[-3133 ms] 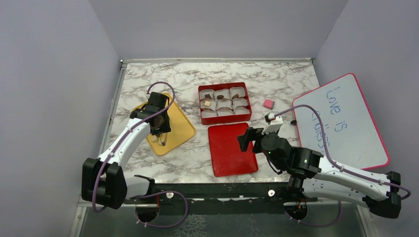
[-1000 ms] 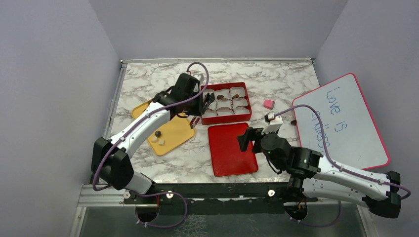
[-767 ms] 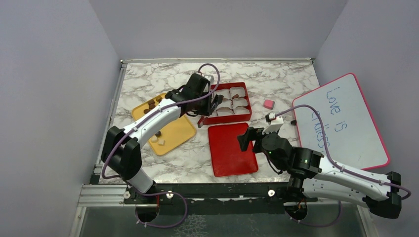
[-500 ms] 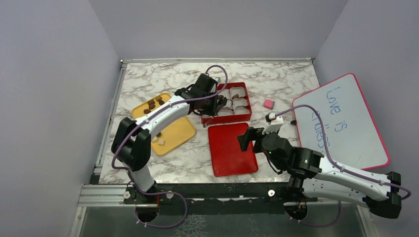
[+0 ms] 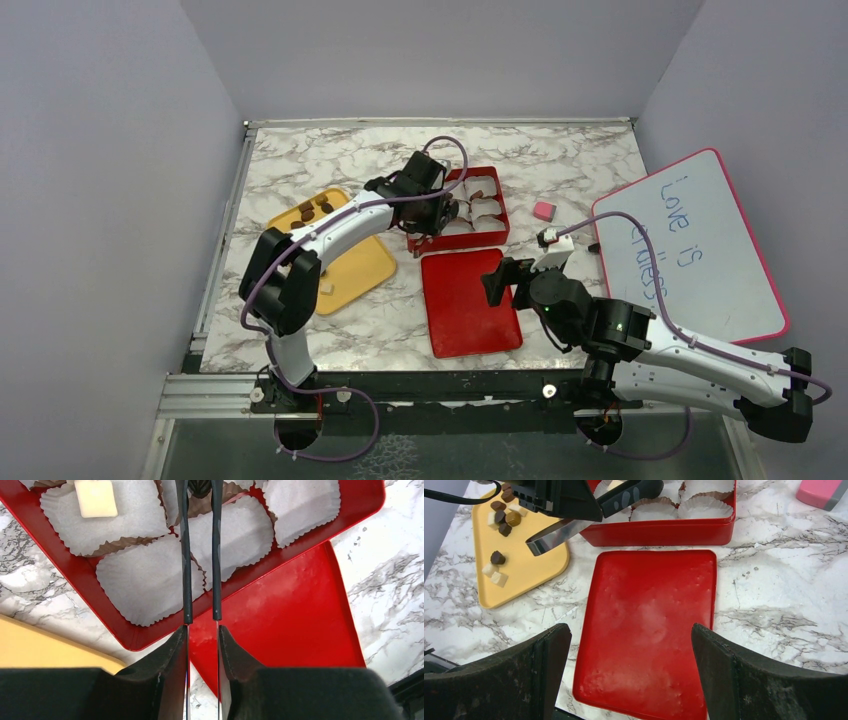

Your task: Pack the chocolate

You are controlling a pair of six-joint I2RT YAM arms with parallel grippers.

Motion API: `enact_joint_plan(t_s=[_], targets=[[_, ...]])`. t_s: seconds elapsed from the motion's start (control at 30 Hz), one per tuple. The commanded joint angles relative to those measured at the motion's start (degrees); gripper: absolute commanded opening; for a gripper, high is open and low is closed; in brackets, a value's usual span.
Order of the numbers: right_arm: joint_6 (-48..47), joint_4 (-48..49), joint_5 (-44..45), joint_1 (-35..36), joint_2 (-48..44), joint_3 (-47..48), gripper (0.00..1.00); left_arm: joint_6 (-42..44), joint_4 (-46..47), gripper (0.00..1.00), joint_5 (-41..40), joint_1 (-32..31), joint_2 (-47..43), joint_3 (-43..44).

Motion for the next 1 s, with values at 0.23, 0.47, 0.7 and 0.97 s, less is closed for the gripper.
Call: enact_joint_plan(t_s=[0.23, 0.47, 0.7, 0.97], targets=[[0.1, -0.12, 1.98, -0.16, -0.53, 1.36, 0.96, 1.11, 1.41, 0.35, -2.67, -0.38, 0.22, 2.42], [0.53, -0.34, 1.83, -0.16, -0.62, 1.28, 0.96, 0.75, 1.34, 0.36, -2.58, -0.42, -1.51, 2.1], [0.89, -0.19, 1.56, -0.16, -0.69, 0.98, 0.96, 0.18, 1.23, 0.35, -3.64, -0.47, -6.32, 0.36], [0.89, 0.78, 0.88, -0.11, 0.12, 0.55, 0.96, -1.37, 0.14, 0.35, -7.1, -0.39, -12.87, -3.29]])
